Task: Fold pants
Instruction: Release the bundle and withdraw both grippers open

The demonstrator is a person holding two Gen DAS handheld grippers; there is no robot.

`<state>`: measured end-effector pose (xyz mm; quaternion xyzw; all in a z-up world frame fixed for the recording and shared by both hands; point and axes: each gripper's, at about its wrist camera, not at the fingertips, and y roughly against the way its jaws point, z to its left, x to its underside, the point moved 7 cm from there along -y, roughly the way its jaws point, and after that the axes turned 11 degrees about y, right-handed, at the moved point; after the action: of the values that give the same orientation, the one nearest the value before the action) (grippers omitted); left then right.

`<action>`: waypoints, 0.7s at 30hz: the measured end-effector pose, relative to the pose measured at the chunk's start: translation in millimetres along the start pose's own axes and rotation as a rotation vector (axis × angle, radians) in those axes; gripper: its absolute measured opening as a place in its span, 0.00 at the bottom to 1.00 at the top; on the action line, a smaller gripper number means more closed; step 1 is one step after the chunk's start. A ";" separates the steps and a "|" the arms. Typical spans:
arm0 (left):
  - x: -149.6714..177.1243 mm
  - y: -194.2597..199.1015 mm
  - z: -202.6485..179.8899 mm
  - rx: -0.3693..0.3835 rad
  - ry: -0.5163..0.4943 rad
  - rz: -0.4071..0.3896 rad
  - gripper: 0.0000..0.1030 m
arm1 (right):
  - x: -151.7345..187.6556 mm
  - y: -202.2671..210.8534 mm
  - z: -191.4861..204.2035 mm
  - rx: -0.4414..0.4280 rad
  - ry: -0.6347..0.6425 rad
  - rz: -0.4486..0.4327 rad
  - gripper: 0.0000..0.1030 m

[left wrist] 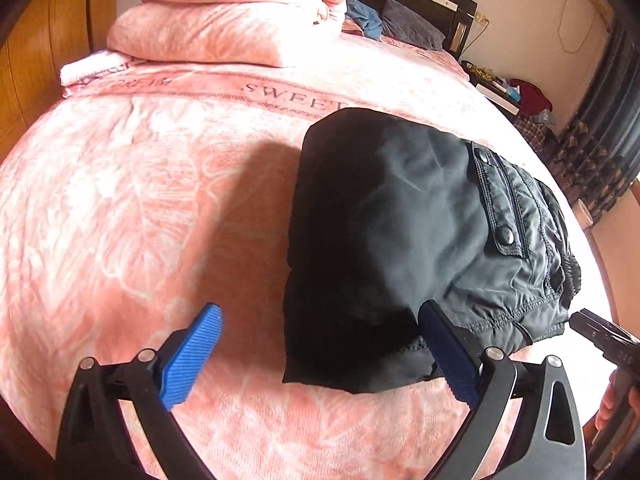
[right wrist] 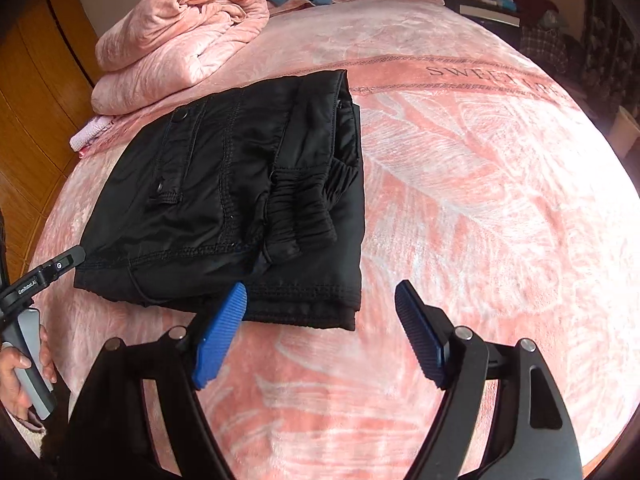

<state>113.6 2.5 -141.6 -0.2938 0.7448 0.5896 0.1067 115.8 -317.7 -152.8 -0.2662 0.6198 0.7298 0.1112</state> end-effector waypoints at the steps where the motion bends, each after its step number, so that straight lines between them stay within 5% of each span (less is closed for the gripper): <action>1: 1.4 0.6 -6.6 -0.002 -0.007 0.002 0.96 | 3.7 1.0 3.5 0.010 -0.004 0.001 0.75; 21: 19.8 24.6 -23.6 -0.093 -0.128 -0.044 0.96 | 7.5 45.9 51.6 0.100 0.036 -0.030 0.81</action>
<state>88.3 -22.6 -124.9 -0.2765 0.7018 0.6384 0.1531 74.0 -278.7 -113.4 -0.2828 0.6534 0.6912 0.1240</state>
